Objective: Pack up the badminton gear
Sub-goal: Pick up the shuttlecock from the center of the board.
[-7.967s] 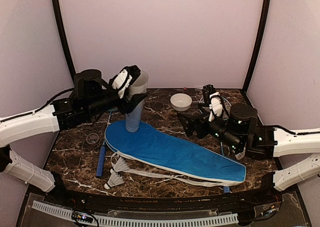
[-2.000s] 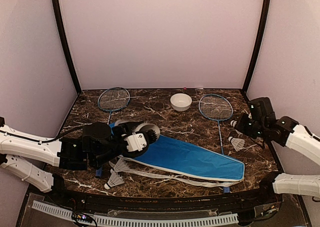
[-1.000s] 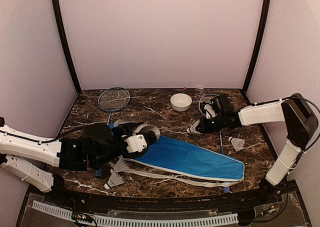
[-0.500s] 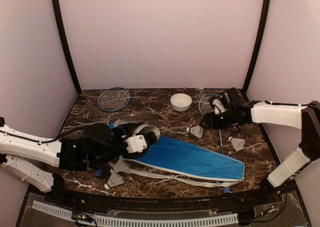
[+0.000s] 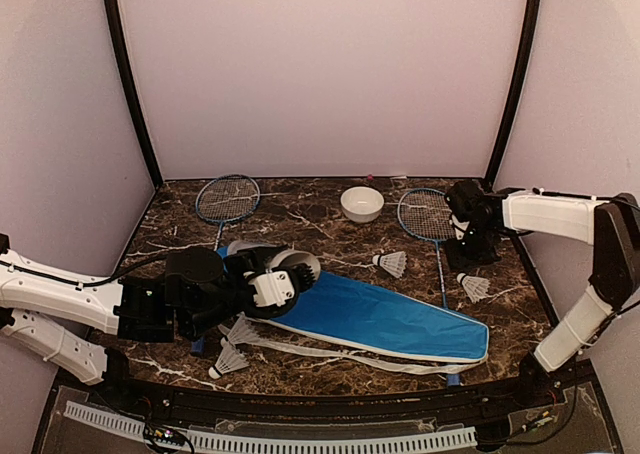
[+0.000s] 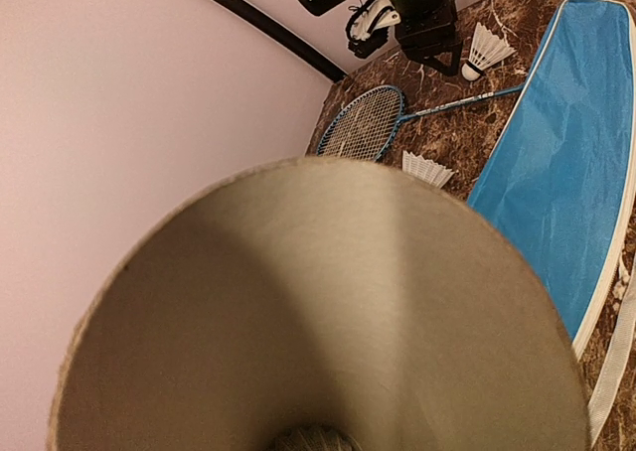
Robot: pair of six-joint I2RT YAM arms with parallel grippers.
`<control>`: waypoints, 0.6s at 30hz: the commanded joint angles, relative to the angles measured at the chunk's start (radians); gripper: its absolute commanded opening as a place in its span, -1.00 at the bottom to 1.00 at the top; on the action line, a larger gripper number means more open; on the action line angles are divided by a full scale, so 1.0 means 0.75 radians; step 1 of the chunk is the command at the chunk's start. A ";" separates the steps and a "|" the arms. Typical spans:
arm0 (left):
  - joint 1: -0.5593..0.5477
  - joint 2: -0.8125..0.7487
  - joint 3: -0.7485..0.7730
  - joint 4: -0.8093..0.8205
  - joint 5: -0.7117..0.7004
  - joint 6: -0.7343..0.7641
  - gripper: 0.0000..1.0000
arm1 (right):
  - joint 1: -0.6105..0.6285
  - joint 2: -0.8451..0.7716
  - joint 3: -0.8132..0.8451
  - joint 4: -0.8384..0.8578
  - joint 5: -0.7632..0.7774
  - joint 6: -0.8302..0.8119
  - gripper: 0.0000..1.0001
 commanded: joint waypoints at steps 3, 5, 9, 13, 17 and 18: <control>-0.006 -0.027 -0.029 -0.057 -0.026 -0.063 -0.09 | 0.002 0.116 0.069 -0.117 0.137 -0.117 0.13; -0.008 -0.028 -0.029 -0.056 -0.026 -0.063 -0.09 | 0.002 0.146 0.069 -0.119 0.139 -0.130 0.10; -0.009 -0.034 -0.029 -0.055 -0.027 -0.060 -0.09 | 0.002 0.190 0.077 -0.110 0.147 -0.154 0.04; -0.013 -0.039 -0.029 -0.055 -0.027 -0.058 -0.08 | 0.004 0.213 0.074 -0.096 0.135 -0.166 0.01; -0.014 -0.040 -0.031 -0.055 -0.027 -0.056 -0.08 | 0.006 0.241 0.068 -0.086 0.131 -0.162 -0.07; -0.015 -0.040 -0.031 -0.055 -0.028 -0.056 -0.08 | 0.006 0.248 0.068 -0.083 0.133 -0.159 -0.10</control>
